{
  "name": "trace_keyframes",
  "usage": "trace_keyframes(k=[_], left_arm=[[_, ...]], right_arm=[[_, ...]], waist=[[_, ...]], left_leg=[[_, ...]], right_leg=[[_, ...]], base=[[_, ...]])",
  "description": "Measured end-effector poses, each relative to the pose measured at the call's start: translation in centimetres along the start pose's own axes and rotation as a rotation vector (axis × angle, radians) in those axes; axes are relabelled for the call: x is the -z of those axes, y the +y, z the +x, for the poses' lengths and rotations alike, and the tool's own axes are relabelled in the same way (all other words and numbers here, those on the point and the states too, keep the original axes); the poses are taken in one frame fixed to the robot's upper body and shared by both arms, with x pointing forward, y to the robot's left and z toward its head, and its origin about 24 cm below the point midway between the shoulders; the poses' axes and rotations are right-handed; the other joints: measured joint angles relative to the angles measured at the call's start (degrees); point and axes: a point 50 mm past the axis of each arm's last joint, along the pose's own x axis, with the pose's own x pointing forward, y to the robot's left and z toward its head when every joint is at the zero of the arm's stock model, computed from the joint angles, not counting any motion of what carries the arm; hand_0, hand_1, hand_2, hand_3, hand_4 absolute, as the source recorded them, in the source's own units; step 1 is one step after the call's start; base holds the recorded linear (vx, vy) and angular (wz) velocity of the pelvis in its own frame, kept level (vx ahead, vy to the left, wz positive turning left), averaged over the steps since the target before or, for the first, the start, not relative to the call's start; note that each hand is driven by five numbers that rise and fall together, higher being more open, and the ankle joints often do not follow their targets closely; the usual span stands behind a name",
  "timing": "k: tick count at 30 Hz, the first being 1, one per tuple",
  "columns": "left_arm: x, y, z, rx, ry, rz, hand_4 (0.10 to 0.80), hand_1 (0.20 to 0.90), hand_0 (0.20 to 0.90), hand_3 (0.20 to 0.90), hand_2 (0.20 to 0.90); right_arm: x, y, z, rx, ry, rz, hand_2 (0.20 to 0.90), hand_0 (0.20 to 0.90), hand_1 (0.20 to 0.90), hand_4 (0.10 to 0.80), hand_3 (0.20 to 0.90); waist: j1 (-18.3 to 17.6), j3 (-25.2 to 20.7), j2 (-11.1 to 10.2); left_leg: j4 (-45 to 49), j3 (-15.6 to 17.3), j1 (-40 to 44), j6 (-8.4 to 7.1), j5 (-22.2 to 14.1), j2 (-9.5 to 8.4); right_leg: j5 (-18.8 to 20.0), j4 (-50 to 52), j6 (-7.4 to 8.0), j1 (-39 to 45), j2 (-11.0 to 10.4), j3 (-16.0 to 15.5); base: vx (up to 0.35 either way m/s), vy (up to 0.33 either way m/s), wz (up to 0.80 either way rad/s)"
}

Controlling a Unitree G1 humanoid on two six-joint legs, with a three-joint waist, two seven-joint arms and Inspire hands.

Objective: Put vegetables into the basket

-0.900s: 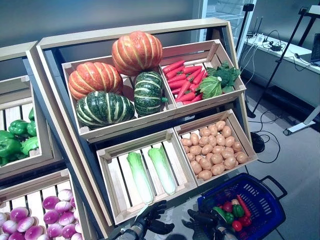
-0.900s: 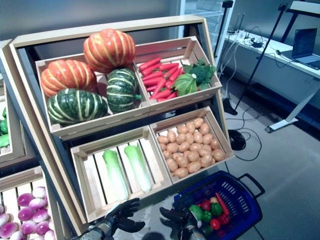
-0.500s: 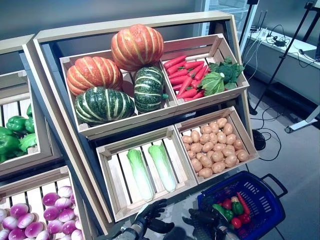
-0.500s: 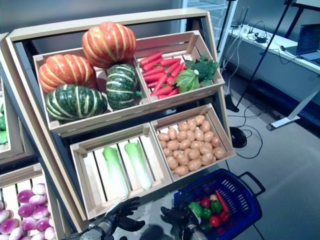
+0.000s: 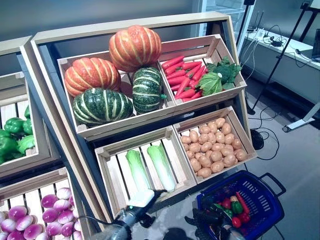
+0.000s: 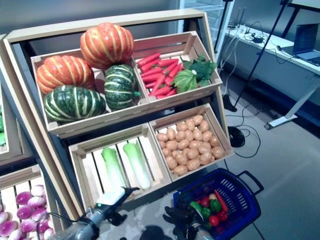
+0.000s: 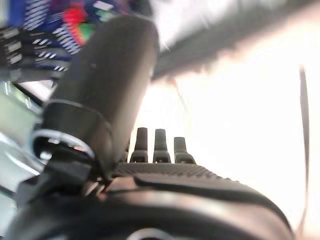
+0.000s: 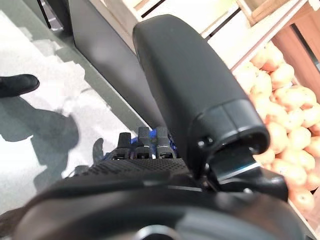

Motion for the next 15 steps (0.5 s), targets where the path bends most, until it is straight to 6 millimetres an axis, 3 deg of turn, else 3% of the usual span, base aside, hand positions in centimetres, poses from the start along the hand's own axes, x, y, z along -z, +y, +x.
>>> trace_keyframes(k=[3, 6, 10, 12, 15], left_arm=[[2.6, 2.8, -0.1, -0.061, 0.015, 0.216, 0.8, 0.9, 0.9, 0.9, 0.9], [2.6, 3.6, 0.7, -0.073, -0.008, 0.296, 0.8, 0.9, 0.9, 0.9, 0.9], [1.7, 4.1, 2.3, -0.048, -0.089, 0.388, 0.8, 0.9, 0.9, 0.9, 0.9], [1.8, 5.4, 3.6, -0.067, -0.108, 0.443, 0.8, 0.9, 0.9, 0.9, 0.9], [2.8, 8.4, 5.3, -0.13, -0.077, 0.517, 0.8, 0.9, 0.9, 0.9, 0.9]], right_arm=[[-0.3, -1.3, -0.3, 0.029, -0.01, -0.006, 0.9, 0.9, 0.9, 0.8, 0.9], [-0.9, -1.7, -0.3, 0.034, -0.02, -0.012, 0.9, 0.9, 0.9, 0.8, 0.9], [-3.0, -0.7, 0.4, 0.006, -0.061, -0.025, 0.9, 0.9, 0.9, 0.8, 0.9], [-5.3, -0.4, 0.9, -0.008, -0.106, -0.05, 0.9, 0.9, 0.9, 0.8, 0.9], [-9.0, -0.1, 1.3, -0.021, -0.177, -0.111, 0.9, 0.9, 0.9, 0.8, 0.9]], waist=[[-0.47, -0.21, 0.35], [-0.58, 0.21, 1.34], [-1.21, 2.17, 2.77], [-1.44, 5.57, 3.52], [-1.31, 9.79, 3.91]], left_leg=[[0.0, 0.17, 0.19, 0.01, -0.01, 0.02], [0.44, 0.61, -0.09, 0.08, 0.04, 0.19], [2.03, 1.22, -3.5, 0.46, 0.67, 0.54], [5.41, 1.28, -6.61, 0.52, 0.62, 0.81], [10.84, 1.37, -12.5, 0.7, 0.48, 0.85]], right_leg=[[0.01, 0.09, 0.02, -0.01, -0.01, 0.2], [-0.47, 2.62, 0.02, -1.87, -0.12, 1.08], [-1.18, 6.73, -0.03, -6.85, -0.23, 2.74], [-1.97, 10.76, -0.22, -10.43, -0.46, 3.31], [-6.15, 22.18, -1.14, -18.94, -1.66, 4.56]], base=[[0.007, 0.044, -0.03], [-0.141, 0.064, -0.1], [-0.166, 0.082, -0.11], [-0.215, 0.116, -0.02], [-0.22, 0.054, 0.09]])
